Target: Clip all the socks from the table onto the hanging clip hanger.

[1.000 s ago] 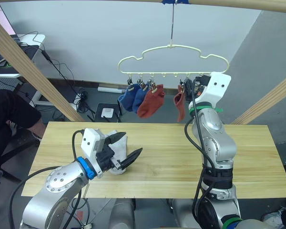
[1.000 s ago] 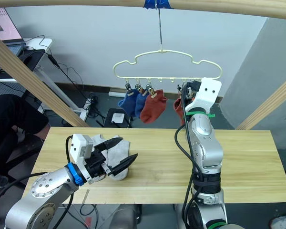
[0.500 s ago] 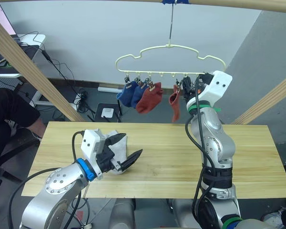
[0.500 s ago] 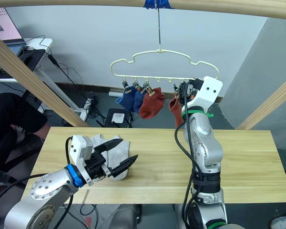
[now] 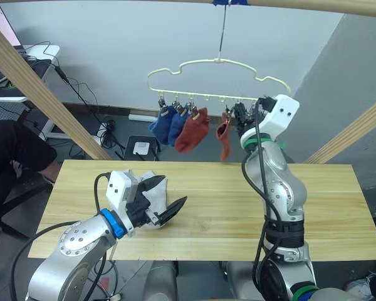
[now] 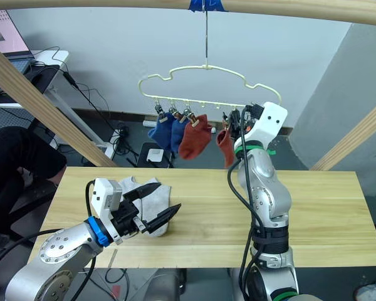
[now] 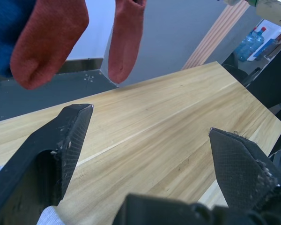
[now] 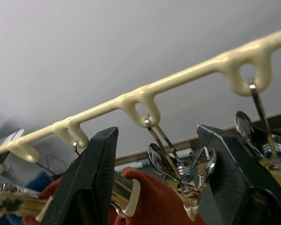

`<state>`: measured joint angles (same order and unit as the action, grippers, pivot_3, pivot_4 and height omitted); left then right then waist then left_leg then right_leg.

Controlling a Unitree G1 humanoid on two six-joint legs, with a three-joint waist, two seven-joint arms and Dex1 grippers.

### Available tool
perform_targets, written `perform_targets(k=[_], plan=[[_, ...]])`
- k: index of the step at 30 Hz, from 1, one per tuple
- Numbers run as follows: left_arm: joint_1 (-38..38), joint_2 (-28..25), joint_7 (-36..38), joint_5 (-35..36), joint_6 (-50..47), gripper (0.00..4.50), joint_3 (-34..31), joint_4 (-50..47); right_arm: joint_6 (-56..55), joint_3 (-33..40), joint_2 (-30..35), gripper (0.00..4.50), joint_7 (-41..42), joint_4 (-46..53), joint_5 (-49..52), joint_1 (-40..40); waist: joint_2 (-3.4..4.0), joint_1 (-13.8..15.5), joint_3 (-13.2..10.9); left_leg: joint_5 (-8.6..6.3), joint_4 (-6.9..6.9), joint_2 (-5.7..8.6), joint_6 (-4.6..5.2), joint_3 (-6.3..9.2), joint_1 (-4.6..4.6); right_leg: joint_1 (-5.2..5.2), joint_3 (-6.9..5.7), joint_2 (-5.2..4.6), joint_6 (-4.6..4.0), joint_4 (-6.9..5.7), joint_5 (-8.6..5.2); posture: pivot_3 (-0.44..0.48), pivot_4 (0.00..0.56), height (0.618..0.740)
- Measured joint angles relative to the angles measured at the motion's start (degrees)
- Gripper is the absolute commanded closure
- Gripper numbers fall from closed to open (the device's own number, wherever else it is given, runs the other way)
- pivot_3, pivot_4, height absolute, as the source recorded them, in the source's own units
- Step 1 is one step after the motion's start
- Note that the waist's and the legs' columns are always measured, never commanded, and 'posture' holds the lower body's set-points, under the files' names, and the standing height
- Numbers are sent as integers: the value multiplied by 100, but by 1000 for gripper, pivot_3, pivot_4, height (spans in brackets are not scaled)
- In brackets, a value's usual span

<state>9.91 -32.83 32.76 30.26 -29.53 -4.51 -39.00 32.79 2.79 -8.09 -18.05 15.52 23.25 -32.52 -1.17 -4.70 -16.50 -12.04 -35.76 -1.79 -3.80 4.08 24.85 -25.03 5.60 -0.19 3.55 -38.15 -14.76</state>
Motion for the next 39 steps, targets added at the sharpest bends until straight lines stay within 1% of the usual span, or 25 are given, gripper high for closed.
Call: perform_targets(k=[5,13,39], plan=[[0,-1,3,1,0,0,-20,0,185,-106,-11,1721,-133,342,-131,155,0,2,0,0,0,0,0,0,0,0,0,0,0,1,0,-3,299,740],[-97,0,39,1,0,0,-16,0,408,-165,-19,1721,-212,573,-302,221,0,0,0,0,-3,0,0,0,0,0,0,0,1,0,0,-9,302,740],[-131,-3,42,1,-3,0,-17,0,470,-173,-26,1721,-269,593,-567,232,0,0,0,0,-3,0,0,0,0,0,0,0,1,0,-1,-2,305,740]])
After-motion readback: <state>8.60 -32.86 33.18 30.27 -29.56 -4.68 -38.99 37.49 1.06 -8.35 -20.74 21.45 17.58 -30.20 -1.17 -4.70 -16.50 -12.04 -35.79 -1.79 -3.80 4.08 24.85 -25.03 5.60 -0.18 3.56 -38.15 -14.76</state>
